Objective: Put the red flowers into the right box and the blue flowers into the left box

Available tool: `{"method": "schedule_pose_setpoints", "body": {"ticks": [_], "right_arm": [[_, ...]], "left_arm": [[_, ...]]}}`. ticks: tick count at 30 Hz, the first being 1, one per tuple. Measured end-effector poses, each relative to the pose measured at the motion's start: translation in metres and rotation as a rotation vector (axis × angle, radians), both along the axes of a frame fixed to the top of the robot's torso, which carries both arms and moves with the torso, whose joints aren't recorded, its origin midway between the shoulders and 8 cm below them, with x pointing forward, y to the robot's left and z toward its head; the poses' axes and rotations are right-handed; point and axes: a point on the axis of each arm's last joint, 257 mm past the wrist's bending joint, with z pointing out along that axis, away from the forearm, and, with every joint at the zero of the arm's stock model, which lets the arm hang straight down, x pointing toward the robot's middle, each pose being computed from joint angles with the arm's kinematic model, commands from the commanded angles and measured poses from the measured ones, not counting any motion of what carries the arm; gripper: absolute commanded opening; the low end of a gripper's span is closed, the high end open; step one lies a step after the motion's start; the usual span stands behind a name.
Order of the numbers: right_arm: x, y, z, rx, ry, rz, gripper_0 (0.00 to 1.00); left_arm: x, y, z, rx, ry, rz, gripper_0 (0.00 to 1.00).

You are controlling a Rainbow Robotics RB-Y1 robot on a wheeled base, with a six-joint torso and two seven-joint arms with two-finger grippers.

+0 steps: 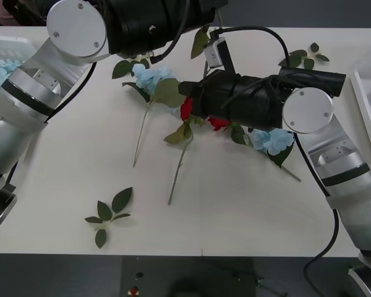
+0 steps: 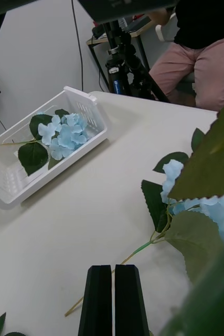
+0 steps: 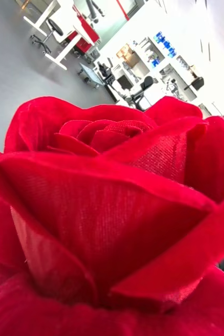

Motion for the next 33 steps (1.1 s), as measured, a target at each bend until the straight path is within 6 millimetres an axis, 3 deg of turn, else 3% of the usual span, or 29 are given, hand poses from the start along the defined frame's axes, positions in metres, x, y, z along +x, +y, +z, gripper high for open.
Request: {"method": "schedule_pose_setpoints", "body": {"ticks": [1,2,24,29,31,33], "right_arm": [[0.000,0.000,0.000,0.000,0.000,0.000,0.00],[0.000,0.000,0.000,0.000,0.000,0.000,0.00],[0.000,-0.005,-0.004,-0.018,0.003,0.001,0.00],[0.012,-0.046,-0.014,-0.093,0.004,-0.047,0.00],[0.019,-0.078,-0.018,-0.123,0.042,-0.089,0.00],[0.023,-0.123,-0.027,-0.171,0.121,-0.142,0.00]], "left_arm": [[0.000,0.000,0.000,0.000,0.000,0.000,0.83],[0.000,0.000,0.000,0.000,0.000,0.000,1.00],[0.001,0.002,-0.003,-0.002,0.005,0.005,1.00],[0.003,0.025,-0.001,-0.045,0.073,-0.003,1.00],[-0.006,0.046,-0.014,0.018,0.135,-0.042,1.00],[-0.010,0.081,-0.033,0.129,0.165,-0.038,1.00]]}}
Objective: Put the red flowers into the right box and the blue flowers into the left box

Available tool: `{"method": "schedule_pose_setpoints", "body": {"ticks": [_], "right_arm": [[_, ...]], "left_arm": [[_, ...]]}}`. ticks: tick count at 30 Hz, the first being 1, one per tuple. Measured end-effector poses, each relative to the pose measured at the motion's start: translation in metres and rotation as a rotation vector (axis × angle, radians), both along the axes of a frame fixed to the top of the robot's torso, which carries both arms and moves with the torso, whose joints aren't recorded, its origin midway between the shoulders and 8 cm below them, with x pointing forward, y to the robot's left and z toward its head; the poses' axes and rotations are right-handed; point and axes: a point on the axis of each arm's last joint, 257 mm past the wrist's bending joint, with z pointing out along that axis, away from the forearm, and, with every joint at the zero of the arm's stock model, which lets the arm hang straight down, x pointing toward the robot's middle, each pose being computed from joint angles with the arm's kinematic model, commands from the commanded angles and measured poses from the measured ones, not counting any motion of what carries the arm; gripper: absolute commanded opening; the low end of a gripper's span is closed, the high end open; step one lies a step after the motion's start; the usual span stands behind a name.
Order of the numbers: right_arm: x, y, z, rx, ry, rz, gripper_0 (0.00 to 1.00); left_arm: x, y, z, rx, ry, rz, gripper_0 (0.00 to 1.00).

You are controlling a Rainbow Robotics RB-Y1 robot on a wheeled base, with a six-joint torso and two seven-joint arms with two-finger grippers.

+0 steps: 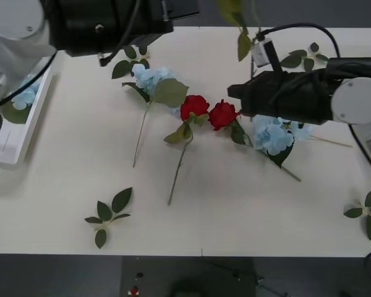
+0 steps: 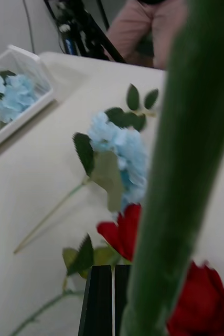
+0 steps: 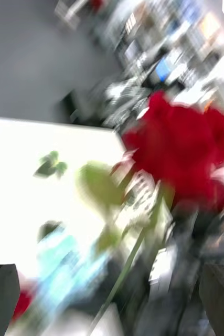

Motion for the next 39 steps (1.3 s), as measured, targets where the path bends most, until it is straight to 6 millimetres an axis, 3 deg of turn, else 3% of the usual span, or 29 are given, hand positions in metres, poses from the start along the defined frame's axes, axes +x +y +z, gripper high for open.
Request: {"method": "schedule_pose_setpoints", "body": {"ticks": [3,6,10,14,16,21,24,27,33,35,36,37,38,39], "right_arm": [[-0.003,-0.083,-0.013,-0.129,0.125,-0.098,0.00],[-0.007,-0.172,-0.009,-0.235,0.212,-0.204,0.00],[-0.006,-0.292,0.003,-0.312,0.280,-0.410,0.00],[-0.013,-0.393,0.008,-0.474,0.288,-0.595,0.00],[-0.018,-0.430,0.011,-0.569,0.281,-0.659,0.00],[-0.026,-0.511,0.016,-0.781,0.236,-0.811,0.00],[-0.029,-0.548,0.017,-0.899,0.198,-0.875,0.00],[-0.026,-0.572,0.010,-0.978,0.149,-0.918,0.00],[-0.021,-0.586,-0.044,-0.985,0.140,-0.956,0.01],[-0.019,-0.587,-0.055,-0.973,0.137,-0.967,0.24],[-0.018,-0.588,-0.060,-0.966,0.137,-0.972,0.39],[-0.017,-0.587,-0.062,-0.960,0.138,-0.975,0.46],[-0.016,-0.586,-0.064,-0.955,0.138,-0.976,0.56],[-0.014,-0.585,-0.063,-0.953,0.132,-0.975,0.60]], "left_arm": [[-0.001,0.061,-0.035,0.121,0.048,0.055,1.00],[-0.003,0.113,-0.095,0.255,0.119,0.117,1.00],[0.002,0.160,-0.167,0.453,0.150,0.192,1.00],[0.020,0.170,-0.222,0.570,0.188,0.229,1.00],[0.031,0.166,-0.242,0.620,0.191,0.237,1.00],[0.060,0.140,-0.265,0.685,0.183,0.261,1.00],[0.073,0.115,-0.266,0.684,0.184,0.267,1.00],[0.083,0.097,-0.268,0.728,0.166,0.262,1.00],[0.089,0.076,-0.281,0.915,0.075,0.218,1.00],[0.087,0.075,-0.289,0.972,0.057,0.200,0.98],[0.085,0.074,-0.293,0.993,0.049,0.191,0.88],[0.084,0.073,-0.296,1.008,0.044,0.183,0.79],[0.082,0.072,-0.300,1.018,0.040,0.177,0.59],[0.081,0.072,-0.302,1.026,0.036,0.172,0.45]]}}
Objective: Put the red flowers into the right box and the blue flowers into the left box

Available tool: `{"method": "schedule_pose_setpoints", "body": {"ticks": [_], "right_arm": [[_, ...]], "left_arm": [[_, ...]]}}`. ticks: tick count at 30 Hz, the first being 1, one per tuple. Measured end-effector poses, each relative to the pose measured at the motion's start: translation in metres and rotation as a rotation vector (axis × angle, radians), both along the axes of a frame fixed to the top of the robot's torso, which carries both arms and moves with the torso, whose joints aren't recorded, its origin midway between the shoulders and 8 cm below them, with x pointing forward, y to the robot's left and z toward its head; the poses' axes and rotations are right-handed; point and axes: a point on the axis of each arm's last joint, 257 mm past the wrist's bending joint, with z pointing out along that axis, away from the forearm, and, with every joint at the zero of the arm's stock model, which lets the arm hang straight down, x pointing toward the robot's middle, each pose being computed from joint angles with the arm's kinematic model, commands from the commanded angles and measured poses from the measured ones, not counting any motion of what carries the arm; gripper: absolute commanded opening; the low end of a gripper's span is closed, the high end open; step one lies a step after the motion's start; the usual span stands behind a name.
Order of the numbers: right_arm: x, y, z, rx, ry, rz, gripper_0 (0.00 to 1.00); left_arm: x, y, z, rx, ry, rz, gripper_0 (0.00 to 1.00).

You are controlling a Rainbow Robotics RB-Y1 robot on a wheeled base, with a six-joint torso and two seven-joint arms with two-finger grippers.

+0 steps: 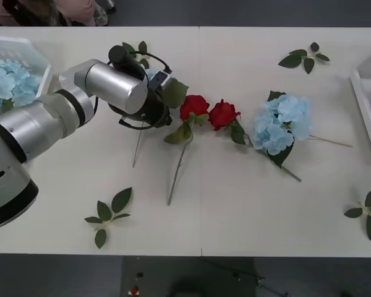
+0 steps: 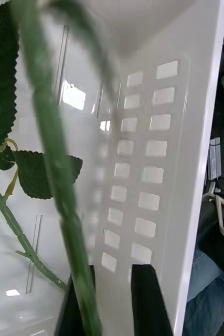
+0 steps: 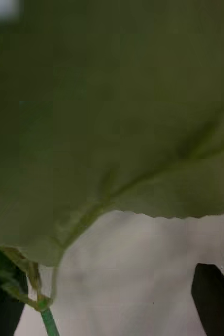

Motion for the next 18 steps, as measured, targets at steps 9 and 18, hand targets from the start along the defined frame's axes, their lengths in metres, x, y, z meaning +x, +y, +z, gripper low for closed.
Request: {"method": "schedule_pose_setpoints", "body": {"ticks": [9,18], "right_arm": [[0.011,0.018,-0.001,0.083,-0.050,0.016,0.76],[0.050,0.139,0.013,0.082,0.017,0.422,0.77]], "left_arm": [[-0.002,0.001,-0.012,0.041,-0.019,-0.033,0.00],[0.003,0.010,-0.009,0.073,-0.044,-0.035,0.00]]}}
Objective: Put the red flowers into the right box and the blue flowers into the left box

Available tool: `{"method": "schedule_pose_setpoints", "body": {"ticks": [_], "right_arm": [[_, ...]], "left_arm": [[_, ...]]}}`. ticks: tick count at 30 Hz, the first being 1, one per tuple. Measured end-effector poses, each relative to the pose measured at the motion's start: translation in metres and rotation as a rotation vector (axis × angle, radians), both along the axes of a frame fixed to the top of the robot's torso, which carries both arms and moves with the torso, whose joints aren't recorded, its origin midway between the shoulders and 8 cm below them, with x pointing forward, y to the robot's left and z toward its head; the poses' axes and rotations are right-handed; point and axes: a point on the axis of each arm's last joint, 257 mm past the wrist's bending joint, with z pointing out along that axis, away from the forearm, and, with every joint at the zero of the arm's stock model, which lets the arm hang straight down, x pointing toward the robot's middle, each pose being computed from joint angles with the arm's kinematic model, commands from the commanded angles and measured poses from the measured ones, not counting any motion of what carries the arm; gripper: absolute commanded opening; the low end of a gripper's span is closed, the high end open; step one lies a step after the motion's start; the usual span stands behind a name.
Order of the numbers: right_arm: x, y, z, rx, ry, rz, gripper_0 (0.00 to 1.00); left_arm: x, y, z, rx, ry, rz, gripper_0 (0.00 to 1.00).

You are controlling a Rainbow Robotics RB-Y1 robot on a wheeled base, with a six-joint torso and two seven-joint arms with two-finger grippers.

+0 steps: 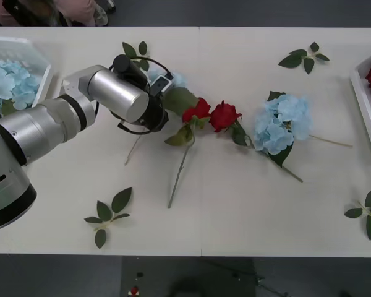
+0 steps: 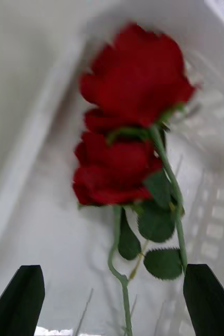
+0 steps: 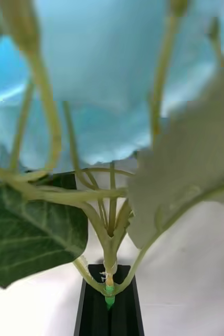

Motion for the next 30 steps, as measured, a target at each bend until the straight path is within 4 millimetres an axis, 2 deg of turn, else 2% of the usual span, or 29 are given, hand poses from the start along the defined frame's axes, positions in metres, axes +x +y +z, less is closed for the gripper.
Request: {"method": "schedule_pose_setpoints", "body": {"ticks": [3,4,7,10,14,16,18,21,24,26,30], "right_arm": [[-0.006,0.060,0.005,-0.015,0.019,0.173,0.77],[-0.011,0.075,0.006,-0.019,0.024,0.215,0.77],[-0.027,0.119,0.005,-0.059,0.042,0.368,0.77],[-0.044,0.146,-0.006,-0.124,0.097,0.494,0.77],[-0.060,0.161,-0.028,-0.157,0.178,0.544,0.77],[-0.061,0.165,-0.039,-0.179,0.195,0.554,0.77],[-0.060,0.173,-0.051,-0.203,0.207,0.564,0.77],[-0.057,0.192,-0.068,-0.205,0.228,0.575,0.77],[-0.052,0.213,-0.077,-0.211,0.237,0.590,0.76],[-0.049,0.225,-0.078,-0.208,0.236,0.601,0.76],[-0.040,0.242,-0.084,-0.201,0.237,0.604,0.75]], "left_arm": [[0.012,0.016,0.014,0.015,-0.042,0.008,0.00],[0.017,0.024,0.023,0.026,-0.063,0.012,0.00],[0.027,0.065,0.059,0.130,-0.112,0.013,0.00],[0.021,0.120,0.107,0.284,-0.128,0.011,0.00],[-0.002,0.224,0.185,0.616,-0.142,-0.064,0.00],[-0.015,0.277,0.205,0.678,-0.110,-0.027,0.00],[-0.044,0.328,0.204,0.648,-0.015,0.058,0.00],[-0.091,0.382,0.186,0.623,0.119,0.038,0.00],[-0.122,0.421,0.158,0.682,0.153,-0.150,0.00],[-0.140,0.444,0.137,0.699,0.156,-0.215,0.00],[-0.159,0.489,0.103,0.639,0.140,-0.112,0.00]]}}
